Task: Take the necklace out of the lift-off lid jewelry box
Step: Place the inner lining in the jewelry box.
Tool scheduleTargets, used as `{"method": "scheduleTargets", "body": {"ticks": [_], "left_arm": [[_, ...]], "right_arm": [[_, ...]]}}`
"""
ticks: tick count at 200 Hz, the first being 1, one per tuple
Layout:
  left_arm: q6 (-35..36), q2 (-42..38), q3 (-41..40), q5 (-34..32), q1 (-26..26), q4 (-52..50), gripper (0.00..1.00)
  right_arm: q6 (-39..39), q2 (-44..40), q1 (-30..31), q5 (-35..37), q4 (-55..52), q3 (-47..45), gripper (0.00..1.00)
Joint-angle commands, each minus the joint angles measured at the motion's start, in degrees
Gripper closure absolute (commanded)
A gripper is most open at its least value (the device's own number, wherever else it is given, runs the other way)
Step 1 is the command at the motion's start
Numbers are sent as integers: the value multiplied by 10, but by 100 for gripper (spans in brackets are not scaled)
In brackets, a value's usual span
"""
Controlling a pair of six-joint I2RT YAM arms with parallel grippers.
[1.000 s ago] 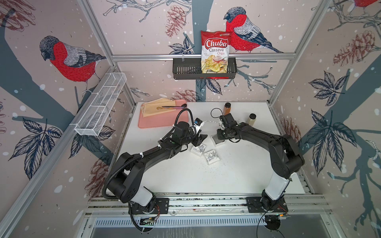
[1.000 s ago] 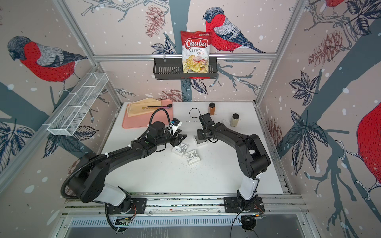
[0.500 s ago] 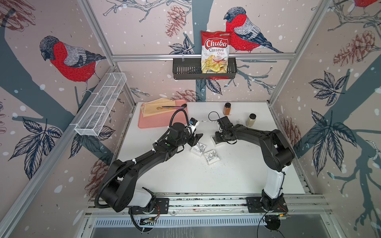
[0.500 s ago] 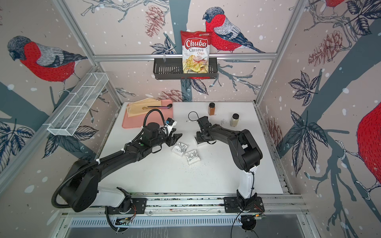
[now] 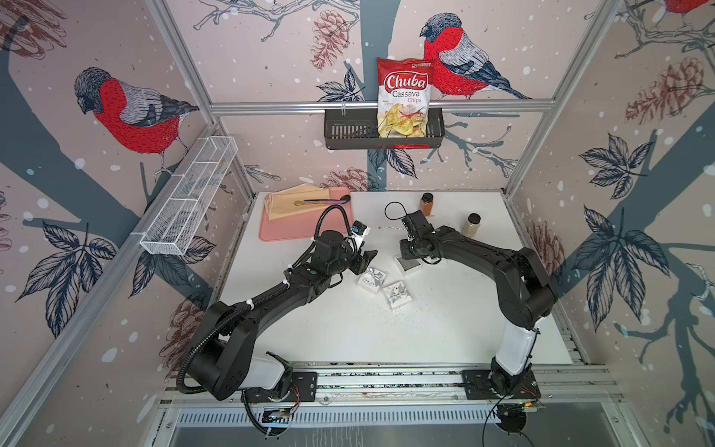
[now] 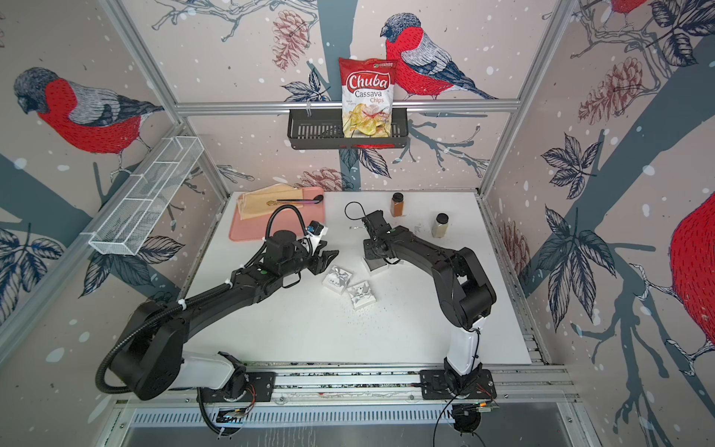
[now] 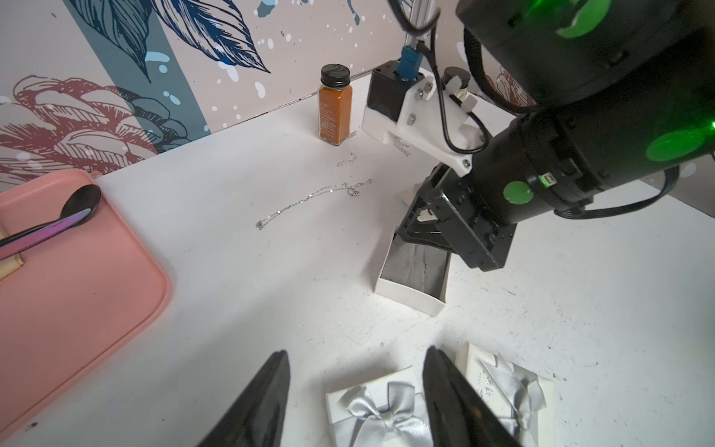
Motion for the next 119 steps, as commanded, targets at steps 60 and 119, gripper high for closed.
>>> {"method": "scheduleTargets", "body": {"ticks": [60, 119], "left_arm": [[-15, -49, -21, -59, 16, 32, 39], [-17, -70, -39, -81, 23, 37, 39]], "right_arm": [[-3, 24, 8, 16, -95, 31, 89], [2, 64, 9, 27, -118, 50, 91]]}}
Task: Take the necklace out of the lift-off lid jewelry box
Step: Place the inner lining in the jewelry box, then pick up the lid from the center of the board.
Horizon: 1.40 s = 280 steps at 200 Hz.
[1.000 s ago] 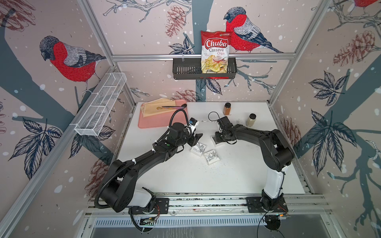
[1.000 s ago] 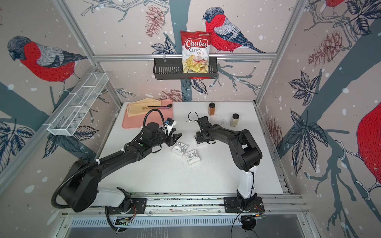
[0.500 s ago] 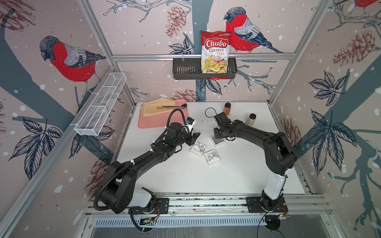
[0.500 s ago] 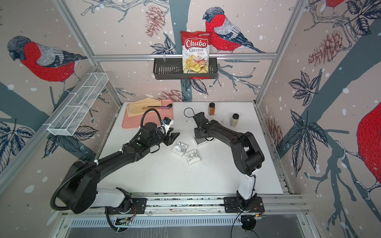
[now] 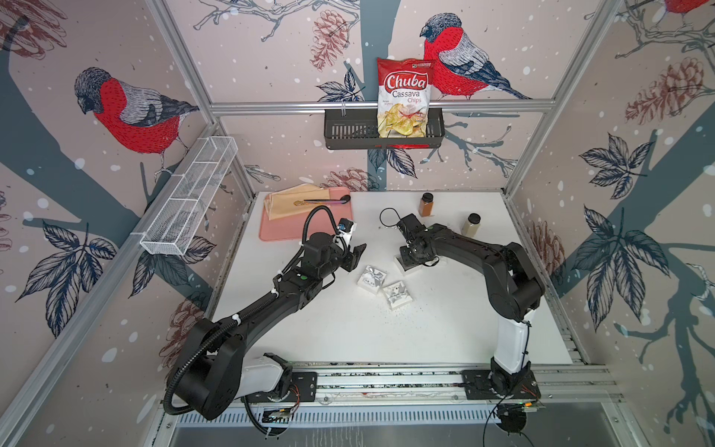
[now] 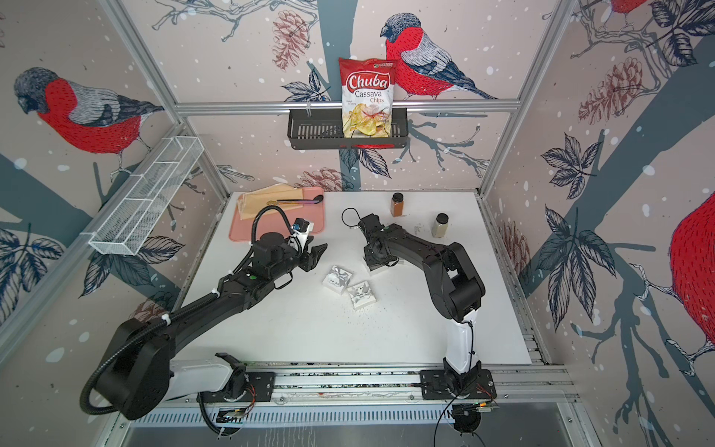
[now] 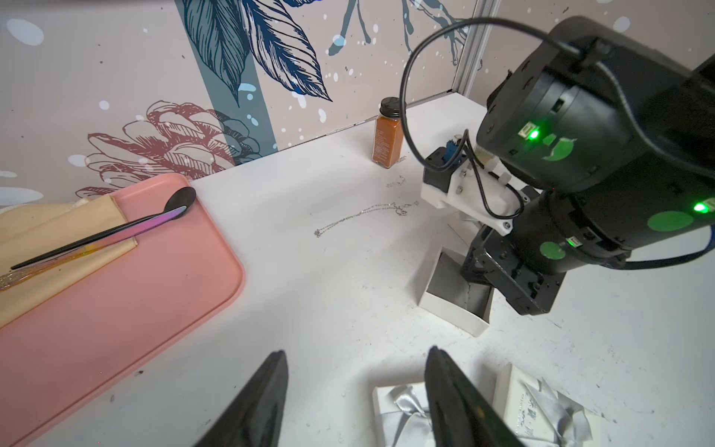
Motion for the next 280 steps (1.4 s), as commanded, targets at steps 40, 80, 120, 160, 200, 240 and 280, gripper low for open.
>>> {"method": "scheduleTargets", "body": {"ticks": [40, 80, 120, 160, 200, 240, 280], "left_arm": [[-4, -2, -3, -17, 4, 27, 39], [-6, 0, 0, -18, 4, 24, 39], [-8, -1, -1, -20, 4, 27, 39], [-9, 8, 7, -17, 4, 26, 39], [-11, 12, 11, -15, 4, 24, 39], [-10, 9, 14, -17, 4, 15, 39], [-10, 1, 8, -26, 4, 12, 39]], "right_arm": [[-8, 27, -1, 0, -10, 0, 91], [-10, 7, 1, 15, -3, -4, 93], [-14, -24, -1, 37, -5, -3, 91], [-24, -13, -9, 13, 18, -5, 84], [-27, 2, -13, -3, 73, -1, 86], [-33, 39, -15, -1, 73, 28, 89], [-34, 53, -16, -5, 67, 19, 89]]}}
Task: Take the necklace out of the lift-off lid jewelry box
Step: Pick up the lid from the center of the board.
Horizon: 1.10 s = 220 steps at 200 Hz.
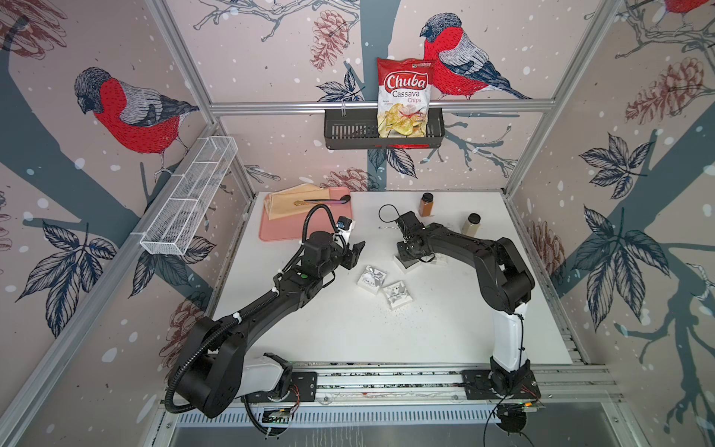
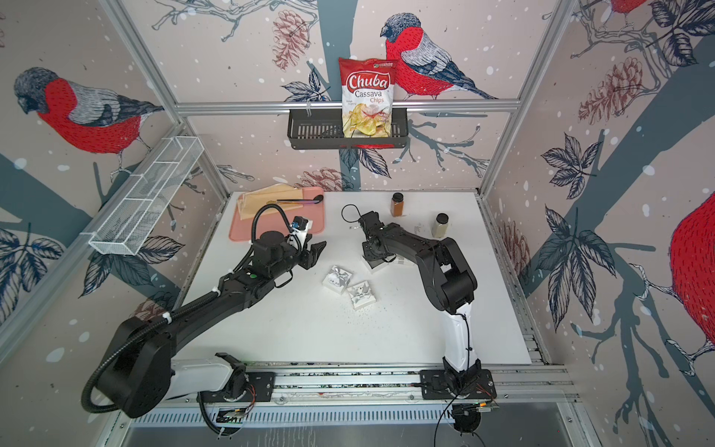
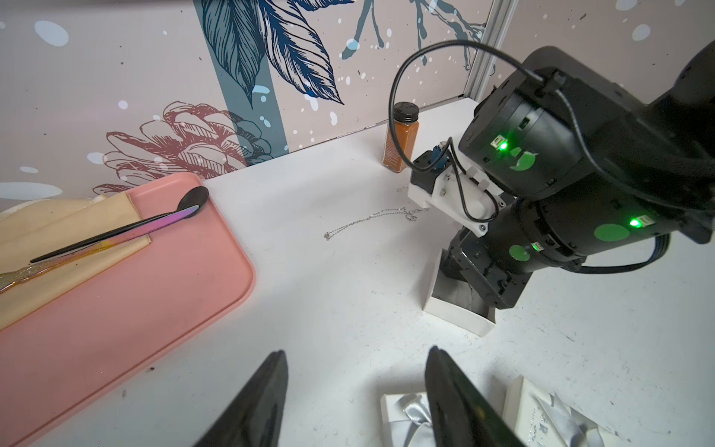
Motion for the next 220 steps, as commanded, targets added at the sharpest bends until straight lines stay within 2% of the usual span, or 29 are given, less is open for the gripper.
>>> {"method": "scheduleTargets", "body": {"ticks": [1, 29, 41, 86, 111, 154, 172, 187, 220], "left_arm": [[-3, -6, -1, -13, 1, 10, 39], [-3, -5, -1, -13, 2, 8, 39], [-2, -5, -1, -13, 2, 8, 39], [-4, -2, -1, -9, 1, 11, 39], [-4, 0, -2, -8, 1, 15, 39], [6, 7, 2, 0, 2, 11, 39], [10, 9, 3, 1, 2, 10, 39], [12, 9, 2, 1, 1, 9, 39], [13, 6, -1, 3, 2, 9, 39]], "right_arm": [[-4, 4, -1, -5, -1, -6, 89], [-2, -17, -2, -8, 10, -22, 88], [-6, -42, -3, -10, 20, -31, 84], [-25, -118, -31, -16, 11, -38, 37], [-19, -148, -46, 37, 27, -74, 13], [26, -139, -93, 49, 21, -101, 11], [35, -124, -99, 51, 20, -101, 10], [35, -116, -100, 52, 28, -103, 4], [48, -97, -111, 55, 32, -101, 3]]}}
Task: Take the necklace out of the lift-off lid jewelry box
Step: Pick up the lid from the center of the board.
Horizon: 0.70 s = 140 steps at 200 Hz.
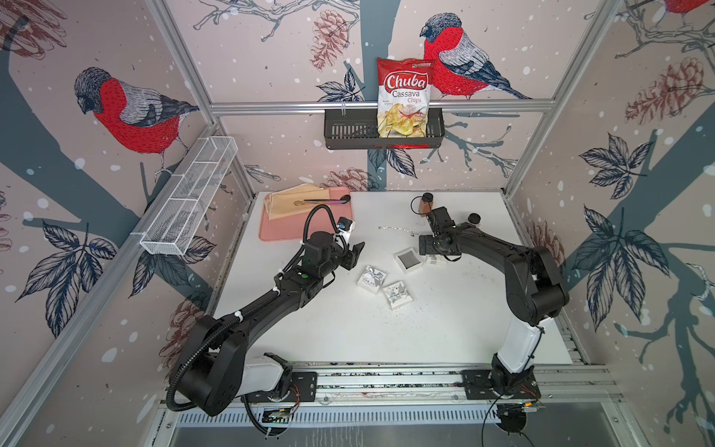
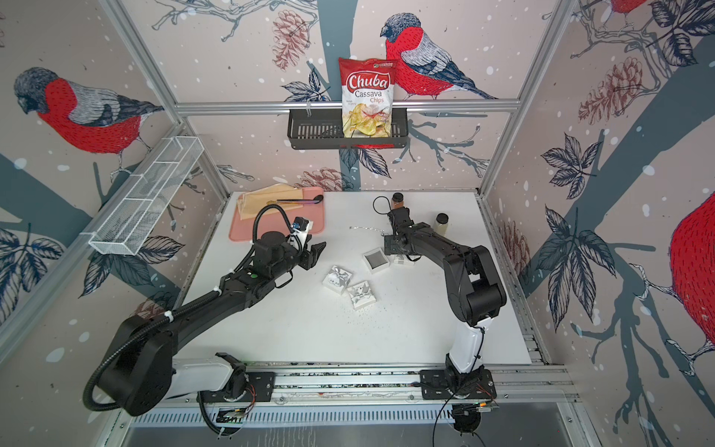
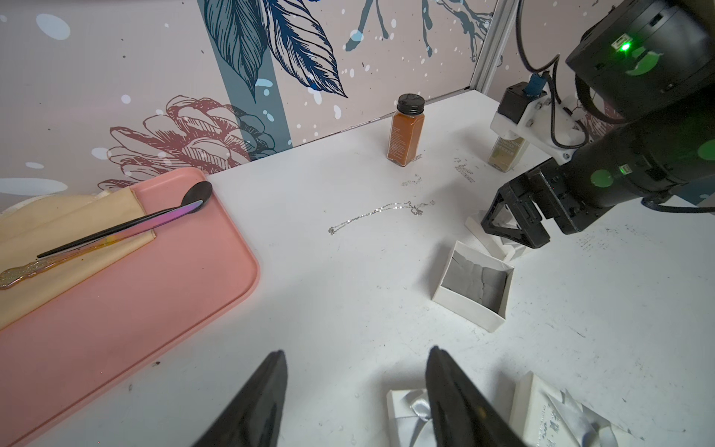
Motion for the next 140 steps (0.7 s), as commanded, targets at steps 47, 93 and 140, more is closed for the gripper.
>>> {"method": "scheduleTargets", "body": {"ticks": [47, 93, 140], "left_arm": [[10, 1, -2, 9, 1, 11, 39], [13, 2, 1, 8, 2, 8, 39], [12, 3, 2, 5, 1, 6, 39]], "right_arm": [[30, 28, -16, -9, 20, -12, 5], [24, 43, -22, -37, 22, -10, 12], [0, 55, -22, -36, 0, -4, 20]]}}
